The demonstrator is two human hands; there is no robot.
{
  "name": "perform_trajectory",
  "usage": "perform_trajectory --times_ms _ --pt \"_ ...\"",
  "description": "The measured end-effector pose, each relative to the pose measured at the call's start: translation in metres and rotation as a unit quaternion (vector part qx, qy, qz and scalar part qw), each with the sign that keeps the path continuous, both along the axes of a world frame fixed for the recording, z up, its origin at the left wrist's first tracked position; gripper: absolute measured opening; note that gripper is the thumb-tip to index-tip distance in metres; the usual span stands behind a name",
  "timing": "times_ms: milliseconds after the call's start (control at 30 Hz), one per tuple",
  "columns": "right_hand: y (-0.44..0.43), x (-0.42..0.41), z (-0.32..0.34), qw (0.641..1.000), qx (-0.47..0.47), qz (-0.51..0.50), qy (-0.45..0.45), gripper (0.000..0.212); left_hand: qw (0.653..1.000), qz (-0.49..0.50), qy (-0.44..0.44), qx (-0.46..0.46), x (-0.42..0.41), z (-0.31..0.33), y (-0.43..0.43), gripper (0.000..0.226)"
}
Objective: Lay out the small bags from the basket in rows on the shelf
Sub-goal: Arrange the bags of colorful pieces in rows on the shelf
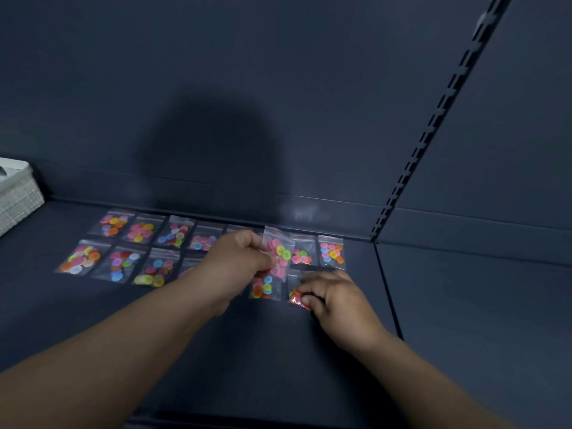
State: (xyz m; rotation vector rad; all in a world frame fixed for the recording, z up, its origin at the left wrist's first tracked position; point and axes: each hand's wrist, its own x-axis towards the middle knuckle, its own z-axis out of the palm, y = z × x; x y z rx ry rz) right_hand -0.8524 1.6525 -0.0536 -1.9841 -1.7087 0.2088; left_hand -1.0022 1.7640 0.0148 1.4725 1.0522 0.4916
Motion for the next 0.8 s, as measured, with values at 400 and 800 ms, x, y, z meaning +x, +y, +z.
perform_trajectory --times_ms 400,800 --pt "0.0 0.005 0.044 0.824 0.067 -0.119 0.55 0.022 0.996 -0.078 -0.03 -0.031 0.033 -0.001 -0.026 0.015" --pt "-0.027 0.038 0.018 0.949 -0.044 -0.198 0.241 0.033 0.774 -0.322 0.234 0.491 0.019 -0.044 -0.03 0.021"
